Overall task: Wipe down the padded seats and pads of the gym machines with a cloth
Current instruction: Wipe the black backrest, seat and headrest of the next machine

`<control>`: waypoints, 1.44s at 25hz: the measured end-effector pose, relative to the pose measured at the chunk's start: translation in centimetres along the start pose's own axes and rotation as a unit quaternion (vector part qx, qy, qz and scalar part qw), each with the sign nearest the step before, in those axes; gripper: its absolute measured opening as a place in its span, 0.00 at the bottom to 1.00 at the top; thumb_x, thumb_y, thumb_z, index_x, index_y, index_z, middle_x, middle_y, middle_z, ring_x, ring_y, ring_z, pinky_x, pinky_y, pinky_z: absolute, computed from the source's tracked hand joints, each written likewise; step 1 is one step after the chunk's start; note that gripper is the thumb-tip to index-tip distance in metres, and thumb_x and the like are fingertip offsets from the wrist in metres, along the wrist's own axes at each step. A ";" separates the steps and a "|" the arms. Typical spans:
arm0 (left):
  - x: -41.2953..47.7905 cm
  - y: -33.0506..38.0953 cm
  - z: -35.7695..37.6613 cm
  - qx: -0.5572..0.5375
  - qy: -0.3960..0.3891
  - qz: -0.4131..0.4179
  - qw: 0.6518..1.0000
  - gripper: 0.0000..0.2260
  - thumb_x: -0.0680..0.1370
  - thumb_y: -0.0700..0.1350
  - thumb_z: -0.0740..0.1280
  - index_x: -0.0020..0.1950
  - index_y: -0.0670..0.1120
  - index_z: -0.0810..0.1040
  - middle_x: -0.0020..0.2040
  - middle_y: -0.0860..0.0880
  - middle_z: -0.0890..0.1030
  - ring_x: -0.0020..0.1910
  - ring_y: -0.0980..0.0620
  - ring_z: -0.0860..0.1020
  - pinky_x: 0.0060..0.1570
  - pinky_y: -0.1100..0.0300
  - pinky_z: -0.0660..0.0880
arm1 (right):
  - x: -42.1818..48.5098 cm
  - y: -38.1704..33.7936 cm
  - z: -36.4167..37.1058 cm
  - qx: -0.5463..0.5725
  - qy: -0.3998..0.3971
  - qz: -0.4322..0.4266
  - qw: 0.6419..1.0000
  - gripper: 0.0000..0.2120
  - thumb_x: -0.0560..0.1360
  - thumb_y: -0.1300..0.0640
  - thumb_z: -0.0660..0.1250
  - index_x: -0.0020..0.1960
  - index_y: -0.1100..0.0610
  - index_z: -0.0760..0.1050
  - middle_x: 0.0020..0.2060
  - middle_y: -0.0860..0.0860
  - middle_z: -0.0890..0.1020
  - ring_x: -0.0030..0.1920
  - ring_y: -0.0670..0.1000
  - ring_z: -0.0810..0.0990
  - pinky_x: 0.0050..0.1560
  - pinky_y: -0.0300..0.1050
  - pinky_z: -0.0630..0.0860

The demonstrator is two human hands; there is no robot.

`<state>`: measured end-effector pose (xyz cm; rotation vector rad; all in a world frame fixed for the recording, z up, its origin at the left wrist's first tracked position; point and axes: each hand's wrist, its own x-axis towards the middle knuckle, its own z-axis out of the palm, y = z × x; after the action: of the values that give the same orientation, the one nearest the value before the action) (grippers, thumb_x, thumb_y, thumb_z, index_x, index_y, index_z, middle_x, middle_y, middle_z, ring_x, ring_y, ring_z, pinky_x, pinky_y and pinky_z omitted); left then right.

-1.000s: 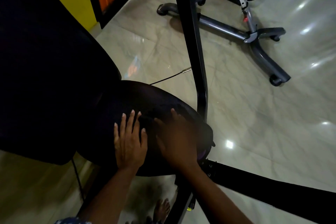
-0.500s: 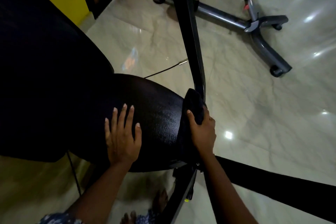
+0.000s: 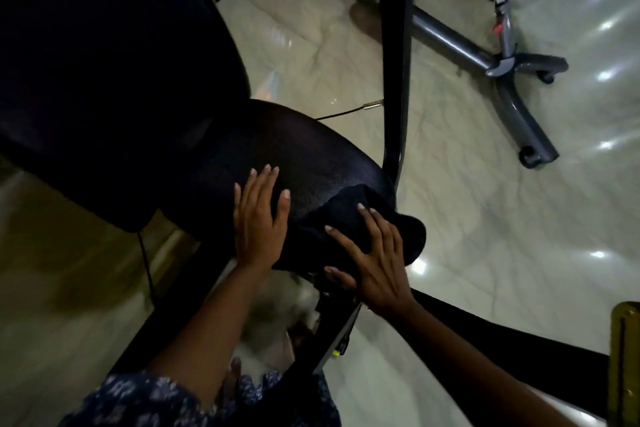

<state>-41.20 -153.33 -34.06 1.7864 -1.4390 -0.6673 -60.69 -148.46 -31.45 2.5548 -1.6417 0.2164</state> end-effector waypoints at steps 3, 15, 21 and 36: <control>-5.2 0.9 -0.5 -0.143 0.067 -0.089 0.983 0.26 0.78 0.57 0.51 0.71 0.45 0.67 0.72 0.50 0.66 0.75 0.52 0.58 0.75 0.61 0.46 | 1.9 0.0 -0.6 -0.059 -0.041 -0.125 0.990 0.30 0.72 0.34 0.56 0.72 0.40 0.59 0.72 0.59 0.58 0.68 0.62 0.63 0.63 0.60 0.63; -7.0 0.3 0.5 -0.406 0.366 -0.492 0.678 0.22 0.82 0.53 0.54 0.75 0.47 0.61 0.74 0.45 0.63 0.72 0.47 0.64 0.67 0.56 0.62 | 12.6 -10.6 3.3 -0.030 -0.132 -0.288 0.948 0.35 0.65 0.31 0.55 0.70 0.40 0.63 0.71 0.60 0.66 0.65 0.66 0.69 0.60 0.65 0.69; -1.3 -2.4 0.4 -0.415 0.352 -0.522 0.657 0.25 0.79 0.60 0.55 0.73 0.51 0.64 0.72 0.46 0.68 0.68 0.44 0.70 0.65 0.52 0.67 | 23.3 -15.0 6.8 0.046 -0.192 -0.311 0.930 0.28 0.72 0.33 0.57 0.70 0.40 0.63 0.71 0.55 0.64 0.67 0.60 0.65 0.63 0.56 0.61; 0.0 -2.5 2.1 -0.263 0.407 -0.522 0.702 0.26 0.79 0.61 0.55 0.73 0.51 0.64 0.70 0.43 0.70 0.66 0.40 0.71 0.64 0.43 0.70 | 24.1 -3.4 5.6 0.064 -0.153 -0.208 0.964 0.28 0.70 0.39 0.52 0.69 0.41 0.65 0.71 0.54 0.66 0.64 0.61 0.70 0.60 0.58 0.68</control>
<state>-41.34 -153.58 -37.31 1.8826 0.4476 -0.5673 -47.33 -169.51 -32.83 3.0825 -1.1462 -0.1174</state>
